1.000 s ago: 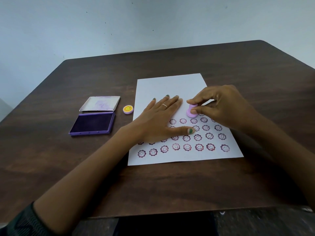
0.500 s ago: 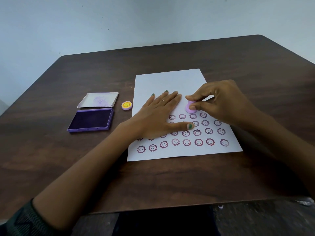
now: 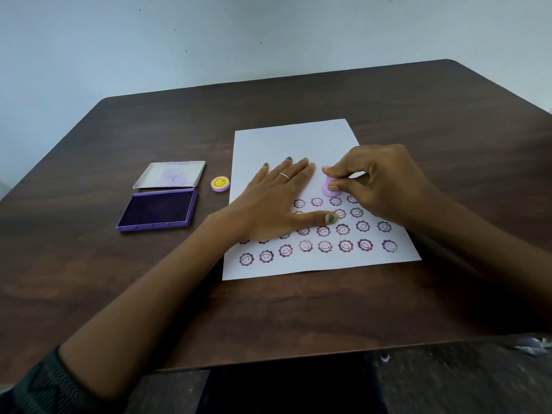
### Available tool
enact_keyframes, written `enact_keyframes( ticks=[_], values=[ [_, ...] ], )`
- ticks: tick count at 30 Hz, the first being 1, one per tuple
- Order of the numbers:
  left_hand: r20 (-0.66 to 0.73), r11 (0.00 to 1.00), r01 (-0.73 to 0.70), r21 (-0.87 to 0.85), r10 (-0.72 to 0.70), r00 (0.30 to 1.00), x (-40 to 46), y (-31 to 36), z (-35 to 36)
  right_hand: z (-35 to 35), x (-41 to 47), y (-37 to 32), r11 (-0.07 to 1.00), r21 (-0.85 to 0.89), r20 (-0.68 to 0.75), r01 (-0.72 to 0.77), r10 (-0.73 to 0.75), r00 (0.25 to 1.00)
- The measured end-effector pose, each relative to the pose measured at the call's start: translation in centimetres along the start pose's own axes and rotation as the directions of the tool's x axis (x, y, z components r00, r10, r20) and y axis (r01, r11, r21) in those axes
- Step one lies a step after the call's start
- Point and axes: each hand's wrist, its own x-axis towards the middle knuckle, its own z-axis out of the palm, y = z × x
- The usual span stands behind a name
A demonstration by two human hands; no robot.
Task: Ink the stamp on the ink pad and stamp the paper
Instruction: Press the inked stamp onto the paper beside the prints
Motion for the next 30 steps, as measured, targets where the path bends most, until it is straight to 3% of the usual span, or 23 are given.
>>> enact_keyframes(
  ticks=[18,30],
  values=[
    [-0.009,1.0,0.0,-0.002,0.0,1.0,-0.1,0.13,-0.01,0.5,-0.49,0.19,0.999,-0.028,-0.044,0.043,-0.044,0.998],
    [-0.012,1.0,0.003,-0.002,-0.003,1.0,-0.24,0.34,-0.16,0.44,-0.47,0.11,1.0,0.01,-0.056,-0.027,0.028,0.998]
  ],
)
